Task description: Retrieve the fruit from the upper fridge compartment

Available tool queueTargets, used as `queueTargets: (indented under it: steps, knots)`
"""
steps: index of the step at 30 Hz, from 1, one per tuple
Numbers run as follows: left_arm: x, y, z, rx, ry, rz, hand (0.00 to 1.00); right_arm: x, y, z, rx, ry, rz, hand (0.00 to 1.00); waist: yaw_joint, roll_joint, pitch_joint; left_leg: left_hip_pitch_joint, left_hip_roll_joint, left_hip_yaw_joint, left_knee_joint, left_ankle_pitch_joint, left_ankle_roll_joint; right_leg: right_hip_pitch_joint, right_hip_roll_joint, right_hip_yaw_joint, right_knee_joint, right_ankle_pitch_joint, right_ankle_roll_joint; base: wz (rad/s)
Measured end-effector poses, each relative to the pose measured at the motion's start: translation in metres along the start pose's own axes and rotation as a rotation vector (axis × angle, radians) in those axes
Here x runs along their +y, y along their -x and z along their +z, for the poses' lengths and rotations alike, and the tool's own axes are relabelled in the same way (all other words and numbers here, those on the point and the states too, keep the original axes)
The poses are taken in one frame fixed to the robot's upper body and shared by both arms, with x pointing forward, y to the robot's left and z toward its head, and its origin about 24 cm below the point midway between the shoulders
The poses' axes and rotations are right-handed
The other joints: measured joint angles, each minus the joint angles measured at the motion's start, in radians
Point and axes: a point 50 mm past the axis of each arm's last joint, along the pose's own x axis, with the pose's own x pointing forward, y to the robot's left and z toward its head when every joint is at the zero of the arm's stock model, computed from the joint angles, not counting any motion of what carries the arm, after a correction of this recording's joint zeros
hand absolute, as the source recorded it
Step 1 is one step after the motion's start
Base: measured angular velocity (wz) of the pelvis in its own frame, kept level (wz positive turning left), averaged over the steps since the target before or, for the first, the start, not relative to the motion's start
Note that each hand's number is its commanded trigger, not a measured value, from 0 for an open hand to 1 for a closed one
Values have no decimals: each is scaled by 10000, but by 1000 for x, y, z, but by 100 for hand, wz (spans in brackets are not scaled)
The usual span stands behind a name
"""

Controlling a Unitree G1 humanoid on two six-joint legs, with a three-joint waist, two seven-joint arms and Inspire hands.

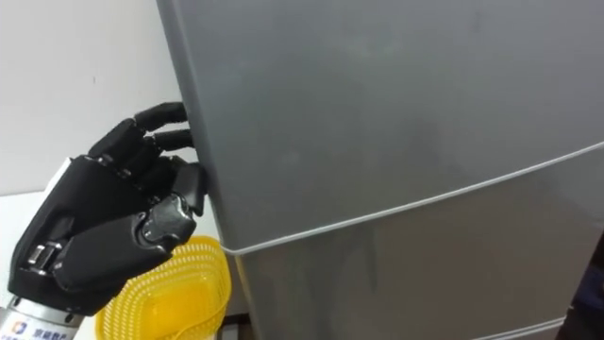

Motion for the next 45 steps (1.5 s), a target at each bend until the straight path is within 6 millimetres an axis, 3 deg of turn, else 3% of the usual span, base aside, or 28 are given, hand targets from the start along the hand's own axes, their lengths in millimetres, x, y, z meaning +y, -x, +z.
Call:
queueTargets:
  steps: [8,14,21,26,31,45]
  knots:
    - [-9,0,-5,259,1359,-844,0,7,2,-20,953,1460,293,0,27,-4,8,-13,-13,-11,-20,23,80,6,-41,1,14,44,71,1]
    - [-16,0,-7,295,1728,-1705,0,10,2,-19,1010,2376,756,0,48,-32,24,-97,-18,-15,13,28,101,-36,-49,69,39,50,80,0]
    - [-34,1,-11,269,2792,-3251,0,10,1,-13,897,2542,923,0,-186,-32,36,-246,-31,-8,84,32,131,-158,-52,320,176,53,86,-1]
    - [-52,-3,-12,180,3237,-4954,0,10,1,-12,926,2544,1139,0,-250,-2,108,-246,0,82,66,32,129,-237,-16,541,172,52,86,-10]
    - [-64,-1,-15,480,3381,-6236,0,9,1,-12,1048,2530,1251,0,-321,84,99,-176,6,309,43,36,121,-285,13,737,187,52,85,-13]
    - [-73,-2,-17,718,3497,-7846,0,5,1,-11,1263,2511,1578,0,-675,84,97,-105,103,526,71,36,117,-381,38,915,320,52,84,-4]
